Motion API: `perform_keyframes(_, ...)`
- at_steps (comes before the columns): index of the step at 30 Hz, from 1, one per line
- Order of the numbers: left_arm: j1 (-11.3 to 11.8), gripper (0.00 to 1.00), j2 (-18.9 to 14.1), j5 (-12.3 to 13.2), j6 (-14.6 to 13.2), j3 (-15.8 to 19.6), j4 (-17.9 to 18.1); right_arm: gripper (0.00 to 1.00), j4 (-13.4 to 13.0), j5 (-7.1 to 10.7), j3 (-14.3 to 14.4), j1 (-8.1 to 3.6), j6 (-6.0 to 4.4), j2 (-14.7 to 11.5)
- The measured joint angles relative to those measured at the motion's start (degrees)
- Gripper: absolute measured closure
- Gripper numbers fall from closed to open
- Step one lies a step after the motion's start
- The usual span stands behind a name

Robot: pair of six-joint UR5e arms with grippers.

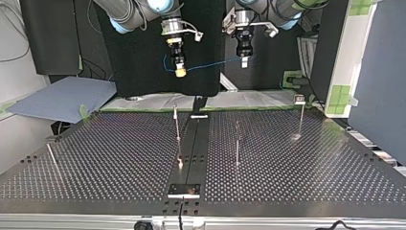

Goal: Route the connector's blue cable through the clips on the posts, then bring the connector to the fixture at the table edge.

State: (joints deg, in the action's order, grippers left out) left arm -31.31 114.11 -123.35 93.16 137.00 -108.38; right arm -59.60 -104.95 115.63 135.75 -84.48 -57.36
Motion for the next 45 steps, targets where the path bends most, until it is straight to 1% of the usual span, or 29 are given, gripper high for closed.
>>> perform_keyframes(7, 0.0, 1.0, 0.0, 0.0, 0.0, 0.0, 0.0, 1.0, 0.0, 0.0, 0.0, 0.0, 0.0, 0.0)
perform_keyframes(8, 0.0, 0.97, 0.0, 0.0, 0.0, 0.0, 0.0, 1.0, 0.0, 0.0, 0.0, 0.0, 0.0, 0.0)
perform_keyframes(9, 0.0, 0.97, 0.0, 0.0, 0.0, 0.0, 0.0, 1.0, 0.0, 0.0, 0.0, 0.0, -0.01, 0.0)
perform_keyframes(10, 0.0, 0.94, 0.0, 0.0, 0.0, 0.0, 0.0, 1.0, 0.0, 0.0, 0.0, 0.0, 0.0, 0.0)
perform_keyframes(12, 0.0, 0.94, 0.0, 0.0, 0.0, 0.0, 0.0, 1.0, 0.0, 0.0, 0.0, 0.0, -0.01, 0.0)
perform_keyframes(13, 0.0, 0.91, 0.0, 0.0, 0.0, 0.0, 0.0, 1.0, 0.0, 0.0, 0.0, 0.0, 0.0, 0.0)
perform_keyframes(19, 0.0, 0.91, 0.0, 0.0, 0.0, 0.0, 0.0, 1.0, 0.0, 0.0, 0.0, 0.0, 0.0, 0.0)
perform_keyframes(20, 0.0, 0.96, 0.0, 0.0, 0.0, 0.0, 0.0, 1.0, 0.0, 0.0, 0.0, 0.0, 0.0, 0.0)
perform_keyframes(21, 0.0, 0.96, 0.0, 0.0, 0.0, 0.0, 0.0, 1.0, 0.0, 0.0, 0.0, 0.0, 0.0, 0.0)
perform_keyframes(22, 0.0, 0.98, 0.0, 0.0, 0.0, 0.0, 0.0, 1.0, 0.0, 0.0, 0.0, 0.0, 0.0, 0.0)
perform_keyframes(45, 0.0, 0.98, 0.0, 0.0, 0.0, 0.0, 0.0, 1.0, 0.0, 0.0, 0.0, 0.0, -0.01, 0.0)
